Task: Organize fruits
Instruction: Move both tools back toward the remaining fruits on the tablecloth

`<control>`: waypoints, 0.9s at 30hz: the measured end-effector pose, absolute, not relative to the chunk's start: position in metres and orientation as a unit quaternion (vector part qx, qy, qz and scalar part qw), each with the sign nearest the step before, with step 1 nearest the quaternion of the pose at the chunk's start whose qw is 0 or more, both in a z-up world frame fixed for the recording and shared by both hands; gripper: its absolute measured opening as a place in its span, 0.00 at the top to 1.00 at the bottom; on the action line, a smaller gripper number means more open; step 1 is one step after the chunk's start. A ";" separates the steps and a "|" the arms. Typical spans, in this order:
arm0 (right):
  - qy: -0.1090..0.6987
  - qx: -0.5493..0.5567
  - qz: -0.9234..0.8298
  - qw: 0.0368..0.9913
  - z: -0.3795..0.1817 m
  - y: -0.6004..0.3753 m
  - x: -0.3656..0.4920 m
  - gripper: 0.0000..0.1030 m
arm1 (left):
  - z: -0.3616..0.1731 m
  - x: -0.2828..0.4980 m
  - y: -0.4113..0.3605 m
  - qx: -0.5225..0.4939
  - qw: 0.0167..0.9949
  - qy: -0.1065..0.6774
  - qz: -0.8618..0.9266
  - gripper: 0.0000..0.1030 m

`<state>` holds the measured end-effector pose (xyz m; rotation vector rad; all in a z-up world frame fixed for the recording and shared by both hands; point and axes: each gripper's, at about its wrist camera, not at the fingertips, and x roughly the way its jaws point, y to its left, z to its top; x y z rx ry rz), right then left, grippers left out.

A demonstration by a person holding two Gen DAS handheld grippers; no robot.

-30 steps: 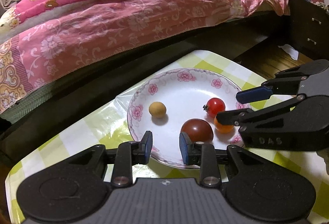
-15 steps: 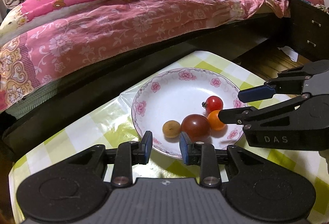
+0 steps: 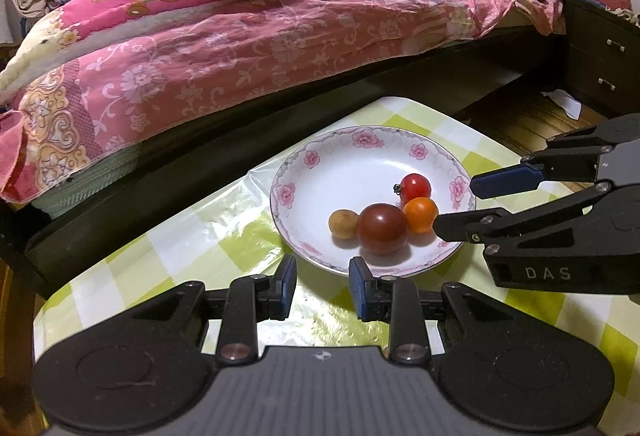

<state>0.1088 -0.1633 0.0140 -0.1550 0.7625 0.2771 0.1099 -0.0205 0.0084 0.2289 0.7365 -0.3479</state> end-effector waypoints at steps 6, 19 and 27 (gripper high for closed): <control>0.370 -0.081 0.141 0.915 0.016 -0.157 0.098 0.62 | 0.012 0.100 -0.015 0.113 0.913 0.355 -0.168 0.64; 0.395 -0.078 0.175 0.899 0.012 -0.142 0.069 0.62 | 0.001 0.063 0.017 0.136 0.900 0.381 -0.162 0.64; 0.418 -0.080 0.216 0.879 0.000 -0.124 0.052 0.62 | -0.005 0.047 0.029 0.158 0.888 0.395 -0.173 0.64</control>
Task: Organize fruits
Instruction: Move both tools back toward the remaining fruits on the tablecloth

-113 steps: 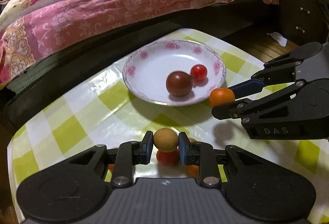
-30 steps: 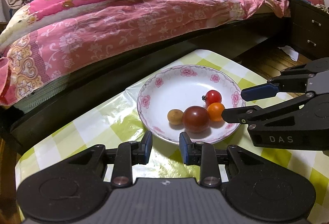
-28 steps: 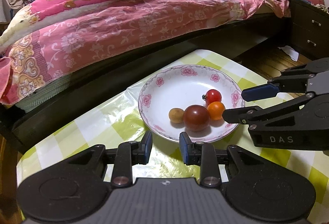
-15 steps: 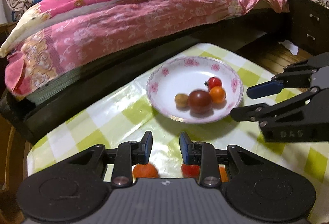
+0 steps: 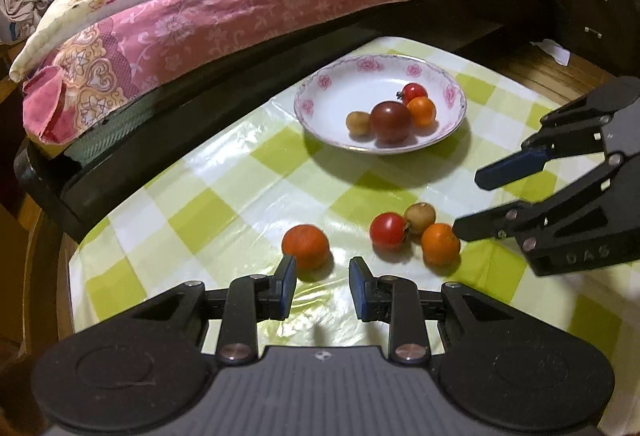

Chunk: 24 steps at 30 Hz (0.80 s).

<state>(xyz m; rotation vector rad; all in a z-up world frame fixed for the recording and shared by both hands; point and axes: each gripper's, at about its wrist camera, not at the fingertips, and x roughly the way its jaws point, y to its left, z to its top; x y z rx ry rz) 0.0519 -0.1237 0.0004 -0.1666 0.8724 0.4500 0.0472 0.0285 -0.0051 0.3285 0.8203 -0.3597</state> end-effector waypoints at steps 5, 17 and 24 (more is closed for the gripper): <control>0.431 -0.086 0.223 0.870 -0.010 -0.114 0.056 0.62 | -0.012 0.057 0.035 0.149 0.889 0.396 -0.173 0.64; 0.444 -0.074 0.237 0.861 -0.022 -0.113 0.064 0.63 | -0.033 0.089 0.027 0.154 0.888 0.398 -0.172 0.61; 0.454 -0.062 0.247 0.854 -0.027 -0.113 0.069 0.63 | -0.035 0.100 0.028 0.148 0.891 0.395 -0.169 0.60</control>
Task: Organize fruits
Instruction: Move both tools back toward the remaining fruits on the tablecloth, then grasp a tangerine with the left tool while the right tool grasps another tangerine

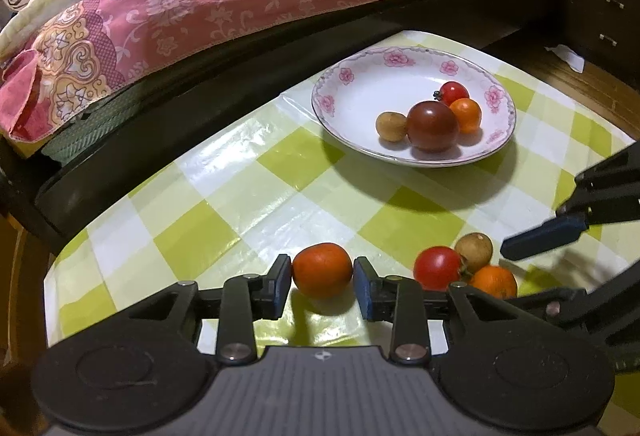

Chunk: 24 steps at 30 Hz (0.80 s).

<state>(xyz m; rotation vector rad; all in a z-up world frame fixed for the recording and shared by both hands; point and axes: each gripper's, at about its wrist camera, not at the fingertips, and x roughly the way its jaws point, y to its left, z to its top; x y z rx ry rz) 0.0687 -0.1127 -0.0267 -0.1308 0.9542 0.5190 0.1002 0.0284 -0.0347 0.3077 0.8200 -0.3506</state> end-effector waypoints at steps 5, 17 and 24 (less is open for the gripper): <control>0.462 -0.054 0.258 0.846 -0.030 -0.109 0.068 0.71 | -0.044 0.111 0.030 0.135 0.887 0.409 -0.167 0.58; 0.478 -0.039 0.262 0.838 -0.026 -0.114 0.070 0.79 | -0.040 0.104 0.026 0.138 0.882 0.415 -0.177 0.60; 0.482 -0.049 0.242 0.841 -0.022 -0.125 0.065 0.79 | -0.030 0.074 0.036 0.132 0.868 0.436 -0.198 0.60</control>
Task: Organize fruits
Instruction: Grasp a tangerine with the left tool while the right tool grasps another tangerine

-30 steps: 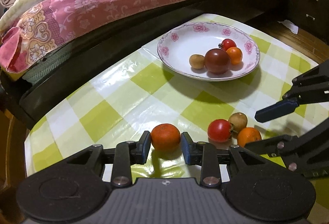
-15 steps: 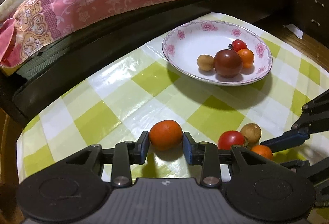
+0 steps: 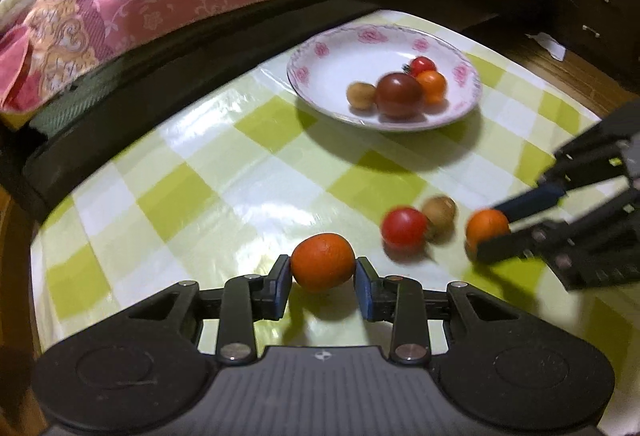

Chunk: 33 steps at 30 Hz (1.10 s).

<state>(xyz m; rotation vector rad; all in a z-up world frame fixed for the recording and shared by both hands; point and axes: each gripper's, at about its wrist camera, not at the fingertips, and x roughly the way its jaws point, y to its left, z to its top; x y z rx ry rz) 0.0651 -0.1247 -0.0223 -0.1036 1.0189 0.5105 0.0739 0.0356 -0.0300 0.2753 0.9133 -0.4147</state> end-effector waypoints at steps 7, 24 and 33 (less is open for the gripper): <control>0.472 -0.079 0.241 0.844 -0.024 -0.118 0.061 0.78 | -0.036 0.059 0.030 0.154 0.861 0.442 -0.200 0.60; 0.474 -0.066 0.243 0.844 -0.026 -0.120 0.063 0.76 | -0.040 0.061 0.024 0.173 0.868 0.418 -0.203 0.57; 0.476 -0.067 0.241 0.843 -0.025 -0.119 0.062 0.78 | -0.039 0.065 0.024 0.163 0.870 0.420 -0.201 0.58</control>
